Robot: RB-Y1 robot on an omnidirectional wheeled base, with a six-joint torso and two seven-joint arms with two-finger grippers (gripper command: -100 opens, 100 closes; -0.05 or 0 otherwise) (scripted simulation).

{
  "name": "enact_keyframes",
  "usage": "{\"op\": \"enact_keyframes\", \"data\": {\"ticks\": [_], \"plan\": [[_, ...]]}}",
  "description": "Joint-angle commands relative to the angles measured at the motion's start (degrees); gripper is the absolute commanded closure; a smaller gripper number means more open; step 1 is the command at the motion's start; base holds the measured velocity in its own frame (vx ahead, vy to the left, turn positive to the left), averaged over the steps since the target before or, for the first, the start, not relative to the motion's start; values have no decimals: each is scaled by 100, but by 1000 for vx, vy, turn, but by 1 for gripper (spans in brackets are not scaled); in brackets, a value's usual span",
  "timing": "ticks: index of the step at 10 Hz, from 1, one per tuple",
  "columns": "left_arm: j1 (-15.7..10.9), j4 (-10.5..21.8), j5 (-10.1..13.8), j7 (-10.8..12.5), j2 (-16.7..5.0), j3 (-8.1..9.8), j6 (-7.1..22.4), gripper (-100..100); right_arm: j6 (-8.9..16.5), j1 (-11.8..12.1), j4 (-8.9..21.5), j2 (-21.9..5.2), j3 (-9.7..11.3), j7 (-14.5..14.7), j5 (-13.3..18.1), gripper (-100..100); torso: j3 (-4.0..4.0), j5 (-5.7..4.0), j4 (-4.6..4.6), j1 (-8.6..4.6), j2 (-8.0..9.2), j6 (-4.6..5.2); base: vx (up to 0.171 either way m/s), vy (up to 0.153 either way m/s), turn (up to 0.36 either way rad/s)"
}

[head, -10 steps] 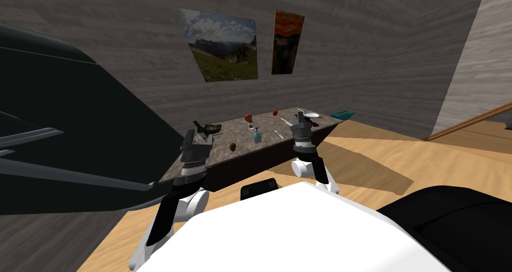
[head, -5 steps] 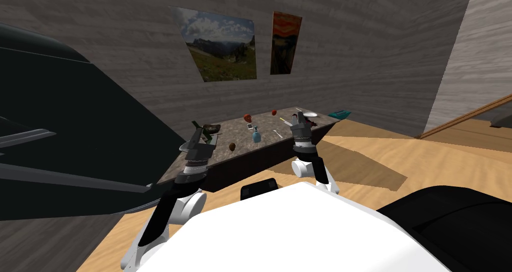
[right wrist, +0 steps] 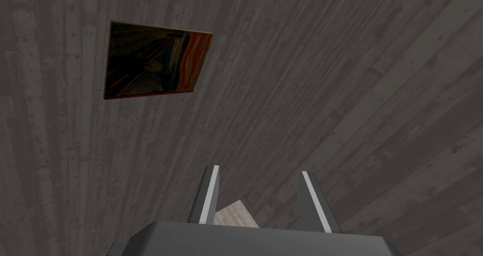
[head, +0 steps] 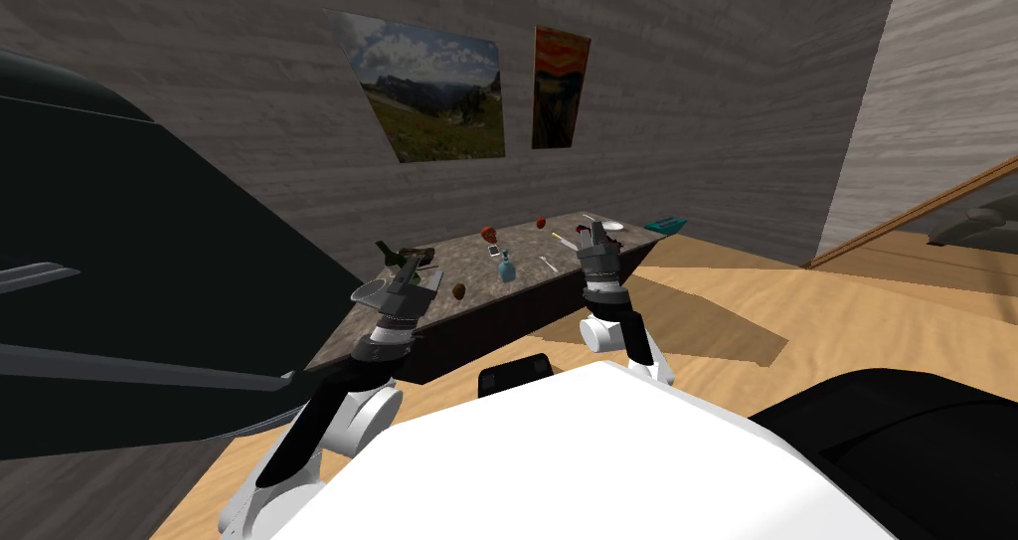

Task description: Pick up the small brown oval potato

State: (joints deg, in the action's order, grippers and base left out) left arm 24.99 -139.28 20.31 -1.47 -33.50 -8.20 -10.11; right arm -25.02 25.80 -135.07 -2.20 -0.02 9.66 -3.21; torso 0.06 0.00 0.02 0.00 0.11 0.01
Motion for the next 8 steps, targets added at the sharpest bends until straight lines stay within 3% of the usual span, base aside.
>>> {"op": "enact_keyframes", "data": {"ticks": [1,2,3,4,5,8], "plan": [[-30,-5,99,-40,-260,-30,105,-100,0,0,0,0,0,0,0,0,0,0,0,0,0,0,-26,1,-43],[-42,-37,296,-103,-446,-87,293,-100,0,0,0,0,0,0,0,0,0,0,0,1,-1,-2,-30,-3,-86],[-42,-37,296,-103,-605,-87,293,-100,0,0,0,0,0,0,0,0,1,0,0,0,1,0,-28,-3,-44],[-42,-63,494,-159,-788,-140,488,-100,0,0,0,0,0,0,0,0,0,0,0,0,0,-2,-39,-10,-111],[-42,-63,494,-159,-956,-140,488,-100,0,0,0,0,0,0,0,0,2,0,1,-3,3,0,-34,-8,-60],[-2,-94,889,-245,-1483,-230,892,-100,0,0,0,0,0,0,0,0,3,0,2,-2,4,-3,-41,-12,-103]]}}
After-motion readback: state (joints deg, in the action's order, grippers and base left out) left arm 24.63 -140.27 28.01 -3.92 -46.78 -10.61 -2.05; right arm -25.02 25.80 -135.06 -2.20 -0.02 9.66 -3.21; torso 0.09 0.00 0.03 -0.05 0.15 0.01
